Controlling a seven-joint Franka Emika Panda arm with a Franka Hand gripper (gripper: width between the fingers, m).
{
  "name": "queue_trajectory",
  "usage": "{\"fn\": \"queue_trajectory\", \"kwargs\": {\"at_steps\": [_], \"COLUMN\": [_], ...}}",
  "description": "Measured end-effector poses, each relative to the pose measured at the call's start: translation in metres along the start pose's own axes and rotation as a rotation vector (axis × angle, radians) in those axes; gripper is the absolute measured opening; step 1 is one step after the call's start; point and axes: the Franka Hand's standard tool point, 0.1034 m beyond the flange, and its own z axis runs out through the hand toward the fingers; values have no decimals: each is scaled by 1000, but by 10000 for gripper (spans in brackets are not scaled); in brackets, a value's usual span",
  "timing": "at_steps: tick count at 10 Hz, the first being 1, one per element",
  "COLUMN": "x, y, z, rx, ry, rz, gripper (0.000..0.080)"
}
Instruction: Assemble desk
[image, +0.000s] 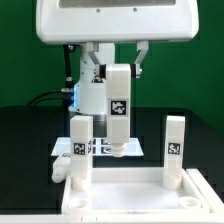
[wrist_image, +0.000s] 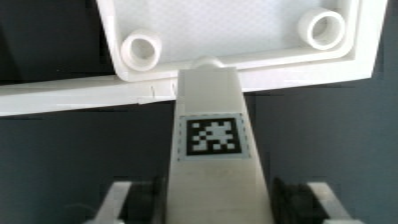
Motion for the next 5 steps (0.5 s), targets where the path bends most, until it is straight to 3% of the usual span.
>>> {"fn": "queue_trajectory", "kwargs": {"at_steps": [1,3,4,5], "x": [1,-10,-14,-16], "y": [-5,-53,-71,-78], "z": [2,16,20,19], "rx": [-6,-8,-31,-43], "ry": [14,38,32,31], "rz": [17,-31,-58,-80], "gripper": [284,284,284,284]}}
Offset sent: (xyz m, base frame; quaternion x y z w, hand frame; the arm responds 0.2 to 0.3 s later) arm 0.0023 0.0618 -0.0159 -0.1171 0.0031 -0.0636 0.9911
